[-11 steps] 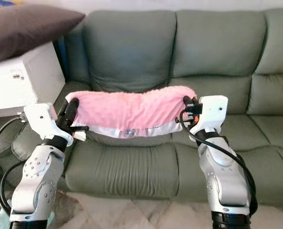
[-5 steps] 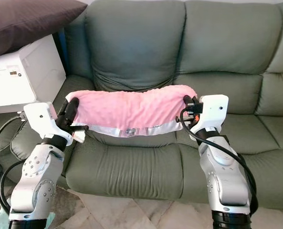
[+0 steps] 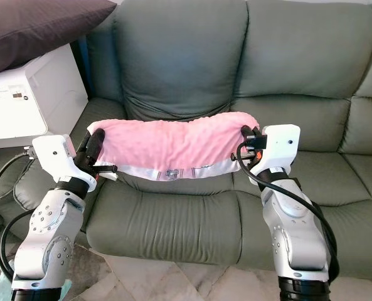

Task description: Move the pillow to the sofa

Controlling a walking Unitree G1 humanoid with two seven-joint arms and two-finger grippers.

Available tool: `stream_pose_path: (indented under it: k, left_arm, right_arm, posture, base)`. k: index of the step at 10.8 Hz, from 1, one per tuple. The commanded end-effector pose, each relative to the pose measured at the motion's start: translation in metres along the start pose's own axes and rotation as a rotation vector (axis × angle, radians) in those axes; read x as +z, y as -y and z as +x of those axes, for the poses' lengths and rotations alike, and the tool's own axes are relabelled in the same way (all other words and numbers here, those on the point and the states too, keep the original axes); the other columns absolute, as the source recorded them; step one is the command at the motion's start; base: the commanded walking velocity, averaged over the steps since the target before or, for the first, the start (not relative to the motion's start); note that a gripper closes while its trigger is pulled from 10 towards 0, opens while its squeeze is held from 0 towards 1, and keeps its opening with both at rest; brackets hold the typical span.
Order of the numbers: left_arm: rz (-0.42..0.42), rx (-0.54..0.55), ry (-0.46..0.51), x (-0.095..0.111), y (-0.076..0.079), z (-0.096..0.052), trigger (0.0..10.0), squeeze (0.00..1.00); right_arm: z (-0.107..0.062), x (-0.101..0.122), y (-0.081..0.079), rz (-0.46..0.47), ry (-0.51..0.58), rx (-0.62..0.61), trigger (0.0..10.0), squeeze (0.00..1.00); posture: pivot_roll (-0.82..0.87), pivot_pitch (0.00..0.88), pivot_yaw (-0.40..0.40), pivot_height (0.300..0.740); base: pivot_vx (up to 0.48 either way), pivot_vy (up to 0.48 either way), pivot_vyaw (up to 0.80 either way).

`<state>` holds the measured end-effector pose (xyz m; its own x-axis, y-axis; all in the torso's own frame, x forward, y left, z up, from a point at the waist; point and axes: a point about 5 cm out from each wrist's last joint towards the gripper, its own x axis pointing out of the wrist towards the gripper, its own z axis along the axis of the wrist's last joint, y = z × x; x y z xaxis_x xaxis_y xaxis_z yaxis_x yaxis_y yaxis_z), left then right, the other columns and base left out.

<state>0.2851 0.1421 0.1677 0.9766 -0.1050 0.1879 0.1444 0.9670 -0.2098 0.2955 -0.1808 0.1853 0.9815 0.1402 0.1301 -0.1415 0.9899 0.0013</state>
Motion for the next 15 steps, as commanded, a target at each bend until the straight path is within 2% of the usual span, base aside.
stream_pose_path:
  k: [1, 9, 11, 15]
  left_arm:
    - [0.003, -0.022, 0.004, 0.0027, 0.0027, 0.0016, 0.0, 0.0]
    - [0.0, -0.02, -0.001, 0.0013, 0.0019, 0.0006, 0.0, 0.0]
    - [-0.036, 0.002, -0.016, 0.0005, 0.0, 0.0004, 0.0, 0.0]
    - [-0.027, -0.018, -0.044, -0.0056, 0.0, -0.0027, 0.0, 0.0]
  right_arm:
    - [0.0012, 0.0098, -0.0023, -0.002, 0.038, 0.015, 10.0, 0.0]
    - [0.0019, 0.0098, -0.0035, -0.001, 0.034, 0.02, 10.0, 0.0]
    - [0.0019, 0.0095, -0.0036, -0.002, 0.033, 0.021, 10.0, 0.0]
    - [0.0004, 0.0087, -0.005, 0.007, 0.028, 0.027, 10.0, 0.0]
  posture:
    - [-0.11, 0.038, 0.029, 0.74]
    - [-0.11, 0.041, 0.029, 0.74]
    - [-0.11, 0.04, 0.029, 0.74]
    - [-0.11, 0.041, 0.031, 0.74]
  base:
    - [0.334, 0.0, 0.0]
    - [0.441, 0.0, 0.0]
    - [0.0, 0.0, 0.0]
    - [0.0, 0.0, 0.0]
